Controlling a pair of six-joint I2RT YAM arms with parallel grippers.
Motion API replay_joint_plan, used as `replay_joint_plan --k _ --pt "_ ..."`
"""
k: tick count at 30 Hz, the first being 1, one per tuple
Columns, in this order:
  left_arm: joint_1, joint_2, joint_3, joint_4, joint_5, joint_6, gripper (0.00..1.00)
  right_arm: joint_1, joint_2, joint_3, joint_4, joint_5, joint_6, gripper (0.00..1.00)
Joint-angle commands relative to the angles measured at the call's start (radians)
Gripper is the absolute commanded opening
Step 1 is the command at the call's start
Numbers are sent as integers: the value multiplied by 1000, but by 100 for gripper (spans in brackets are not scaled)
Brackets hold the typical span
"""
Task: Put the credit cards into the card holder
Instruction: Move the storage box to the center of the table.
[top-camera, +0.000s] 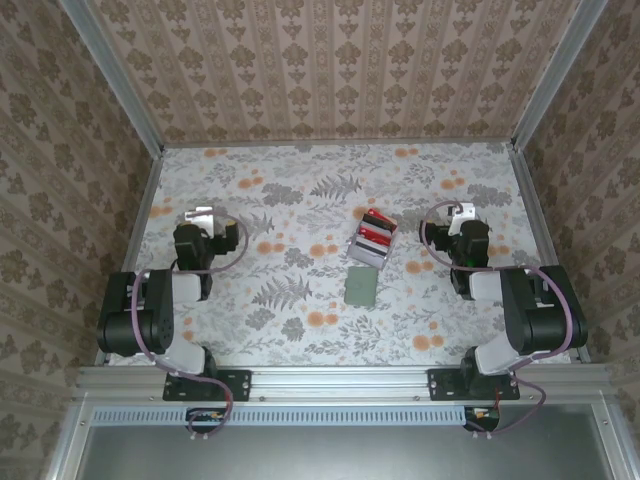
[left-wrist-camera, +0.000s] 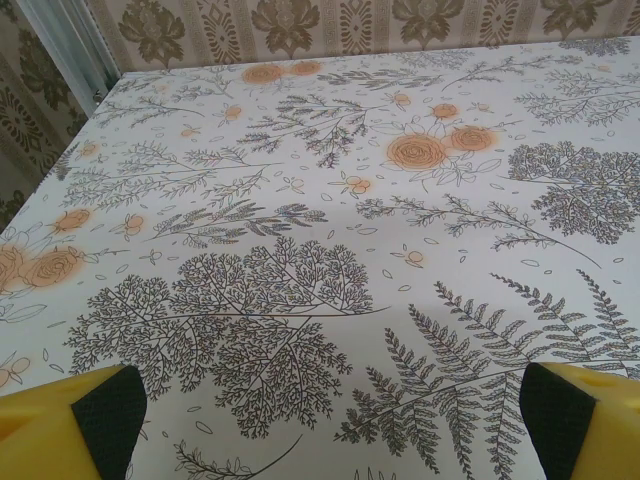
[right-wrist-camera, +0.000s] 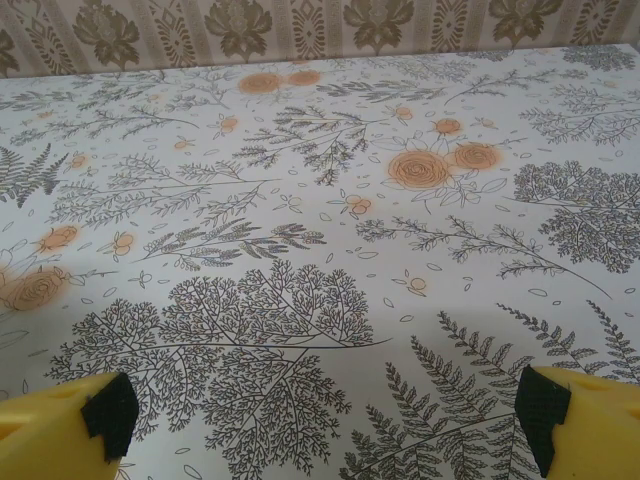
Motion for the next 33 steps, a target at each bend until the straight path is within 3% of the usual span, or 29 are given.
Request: replay_joint_plan --k 1,23,27,29,33 --pt "-1 8 9 -9 10 22 100 6 1 7 12 -6 -13 100" --pt "-4 4 8 -6 0 24 100 14 -1 5 13 3 -21 100" --pt "-33 -47 54 -138 -80 28 100 41 -86 11 -70 45 -39 100" --pt "-49 -97 108 -289 -124 18 100 41 -189 51 -249 86 5 100" --pt "-50 -174 277 -665 -169 -135 100 24 -323 187 -642 73 228 100"
